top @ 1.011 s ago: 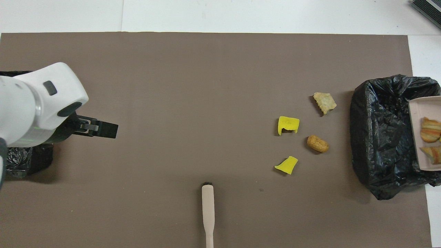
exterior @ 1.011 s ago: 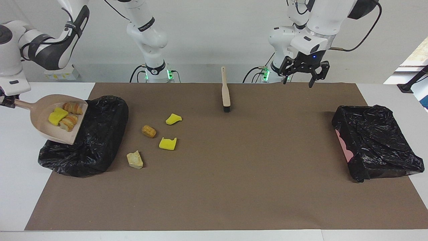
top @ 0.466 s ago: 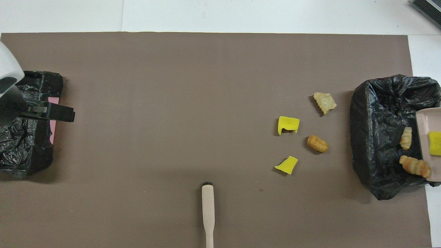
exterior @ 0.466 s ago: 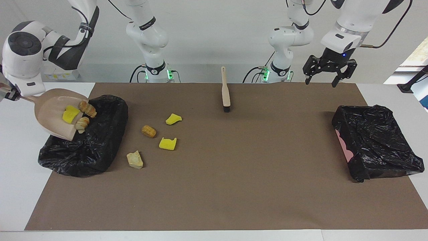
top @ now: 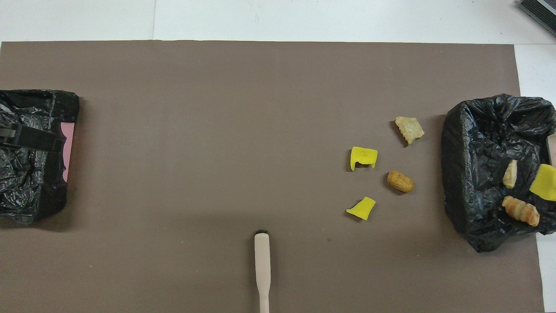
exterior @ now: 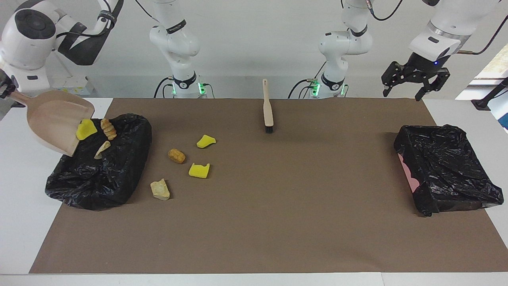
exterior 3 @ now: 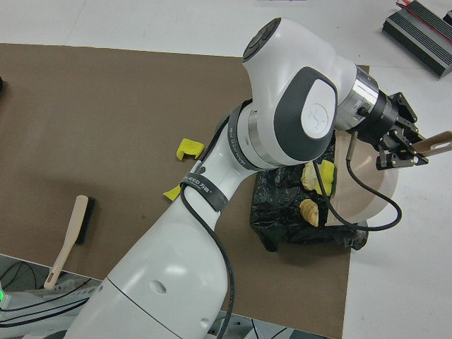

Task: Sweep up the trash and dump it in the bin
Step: 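Bring the empty dustpan back toward the table center with the right gripper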

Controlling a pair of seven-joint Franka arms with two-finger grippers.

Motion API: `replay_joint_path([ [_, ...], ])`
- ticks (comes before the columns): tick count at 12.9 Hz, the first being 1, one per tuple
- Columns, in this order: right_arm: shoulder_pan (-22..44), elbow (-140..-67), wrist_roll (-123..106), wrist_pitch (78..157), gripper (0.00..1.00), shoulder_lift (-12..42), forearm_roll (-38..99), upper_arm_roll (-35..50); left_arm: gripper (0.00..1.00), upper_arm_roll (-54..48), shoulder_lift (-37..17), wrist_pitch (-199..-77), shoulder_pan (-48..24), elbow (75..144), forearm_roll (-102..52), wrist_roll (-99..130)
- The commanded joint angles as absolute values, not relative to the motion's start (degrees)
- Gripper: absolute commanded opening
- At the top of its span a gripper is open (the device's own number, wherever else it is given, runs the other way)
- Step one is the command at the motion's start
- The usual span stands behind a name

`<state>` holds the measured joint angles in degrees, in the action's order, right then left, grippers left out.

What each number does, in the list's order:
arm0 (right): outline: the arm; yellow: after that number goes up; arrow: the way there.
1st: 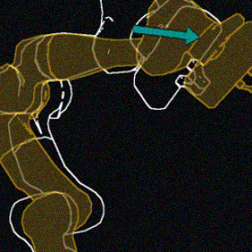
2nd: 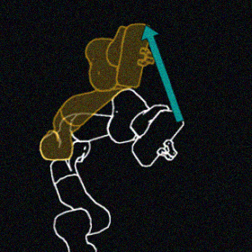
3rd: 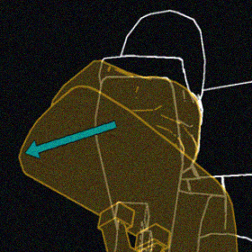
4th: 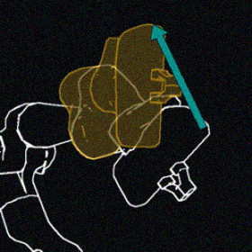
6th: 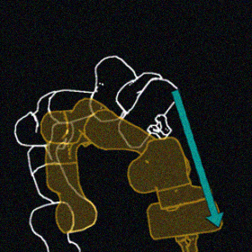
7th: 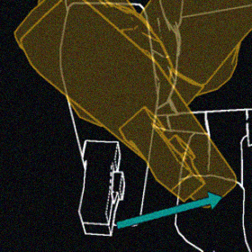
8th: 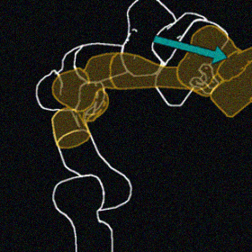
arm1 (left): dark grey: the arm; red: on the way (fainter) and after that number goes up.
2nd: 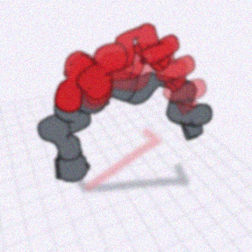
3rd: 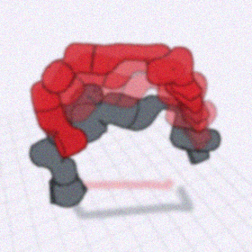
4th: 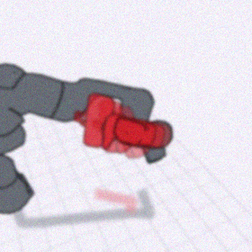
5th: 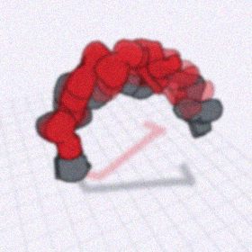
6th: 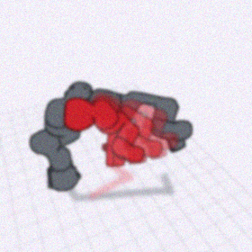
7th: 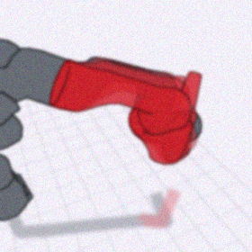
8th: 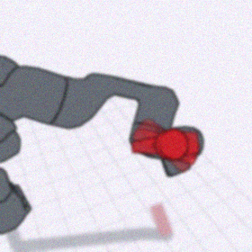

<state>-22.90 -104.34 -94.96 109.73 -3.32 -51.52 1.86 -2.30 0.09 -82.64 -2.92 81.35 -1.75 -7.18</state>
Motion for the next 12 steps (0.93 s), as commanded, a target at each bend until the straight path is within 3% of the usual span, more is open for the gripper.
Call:
replay_joint_path([
  [1, -20.92, -105.82, -93.96, 108.19, 0.00, -4.74, -57.46, 2.46, 1.00, 2.19, 2.45, -80.86, -7.63, 82.43, -1.05, -7.91],
  [6, -20.22, -105.47, -94.04, 107.75, 0.00, -5.45, -52.67, 2.98, 1.00, 2.29, 3.34, -80.60, -7.12, 83.41, -0.97, -7.38],
  [12, -12.06, -106.17, -89.21, 101.95, 0.00, -5.01, -35.89, 3.34, 1.00, 0.10, 2.02, -78.75, -4.23, 82.27, -0.88, -7.38],
])
